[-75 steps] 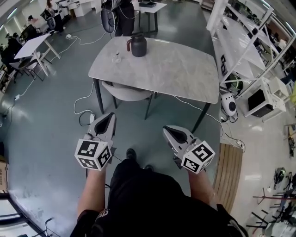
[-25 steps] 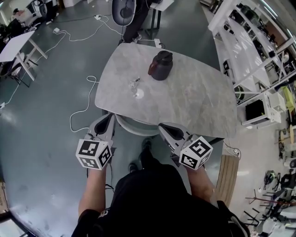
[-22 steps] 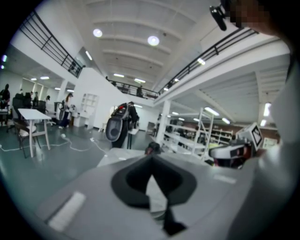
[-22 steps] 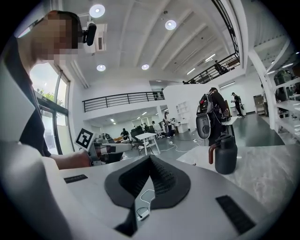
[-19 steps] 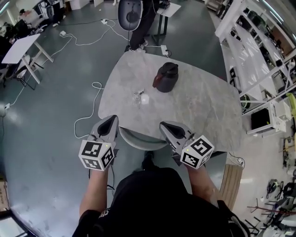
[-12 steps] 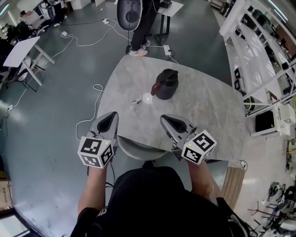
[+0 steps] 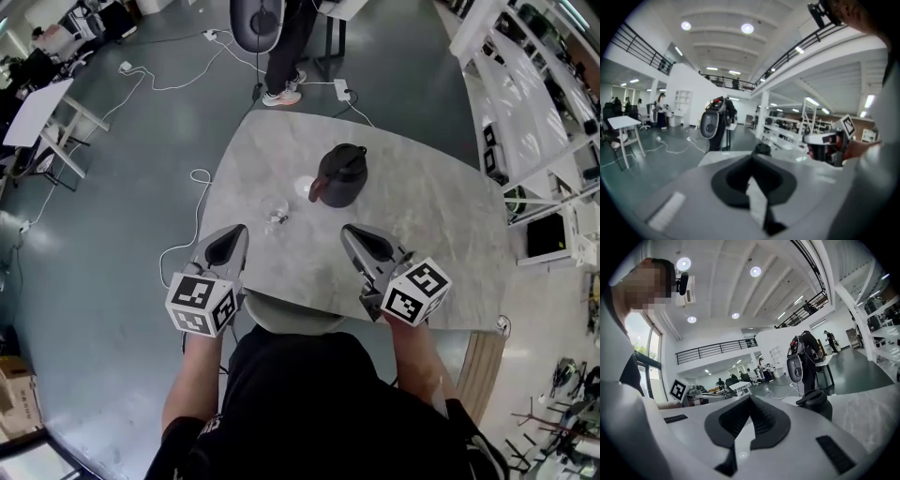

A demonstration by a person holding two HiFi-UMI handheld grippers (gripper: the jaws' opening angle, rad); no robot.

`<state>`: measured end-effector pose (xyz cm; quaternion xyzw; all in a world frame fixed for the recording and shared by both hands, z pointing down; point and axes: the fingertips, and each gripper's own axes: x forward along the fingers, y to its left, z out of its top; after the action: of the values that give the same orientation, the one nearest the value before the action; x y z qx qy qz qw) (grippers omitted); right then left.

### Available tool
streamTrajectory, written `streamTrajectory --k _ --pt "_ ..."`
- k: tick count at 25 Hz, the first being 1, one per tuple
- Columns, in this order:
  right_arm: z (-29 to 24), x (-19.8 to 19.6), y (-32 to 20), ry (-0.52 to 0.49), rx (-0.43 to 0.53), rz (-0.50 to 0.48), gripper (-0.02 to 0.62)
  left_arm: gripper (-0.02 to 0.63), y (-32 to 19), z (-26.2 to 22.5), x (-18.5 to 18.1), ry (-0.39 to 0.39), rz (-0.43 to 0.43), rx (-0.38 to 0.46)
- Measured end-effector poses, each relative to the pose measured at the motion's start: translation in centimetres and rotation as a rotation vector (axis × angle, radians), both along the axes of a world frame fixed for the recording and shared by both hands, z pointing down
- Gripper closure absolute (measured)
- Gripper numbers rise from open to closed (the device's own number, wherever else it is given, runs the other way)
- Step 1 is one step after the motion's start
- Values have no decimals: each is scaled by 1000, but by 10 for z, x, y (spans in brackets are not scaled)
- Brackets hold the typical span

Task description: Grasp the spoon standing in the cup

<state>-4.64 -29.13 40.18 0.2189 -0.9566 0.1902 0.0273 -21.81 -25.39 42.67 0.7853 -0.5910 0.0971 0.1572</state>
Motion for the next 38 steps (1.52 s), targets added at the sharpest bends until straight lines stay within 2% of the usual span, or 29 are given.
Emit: streamTrajectory --k 5,8,14,16,18,21,25,32,38 --pt "10 -25 -7 33 -46 11 601 597 -31 5 -10 -4 71 -22" --pt "19 -35 -7 72 -49 12 600 597 -41 22 -12 24 99 -58" --pt "38 -51 -10 99 -95 48 601 594 -56 53 -4 11 228 -76" --pt "47 -49 -9 113 -115 53 600 577 -59 63 4 -5 265 -79" --pt "56 -42 -8 126 -133 65 600 523 -62 74 17 6 311 -84" --pt "66 -36 -8 137 -159 87 601 503 -66 89 29 6 362 -98" --pt "72 -33 -5 147 -166 94 601 460 -74 119 40 -43 404 -140" --pt "68 -14 2 155 -175 150 601 423 -81 163 48 -139 470 -218" --pt "67 0 5 166 -182 194 601 417 -82 199 56 -219 535 -289"
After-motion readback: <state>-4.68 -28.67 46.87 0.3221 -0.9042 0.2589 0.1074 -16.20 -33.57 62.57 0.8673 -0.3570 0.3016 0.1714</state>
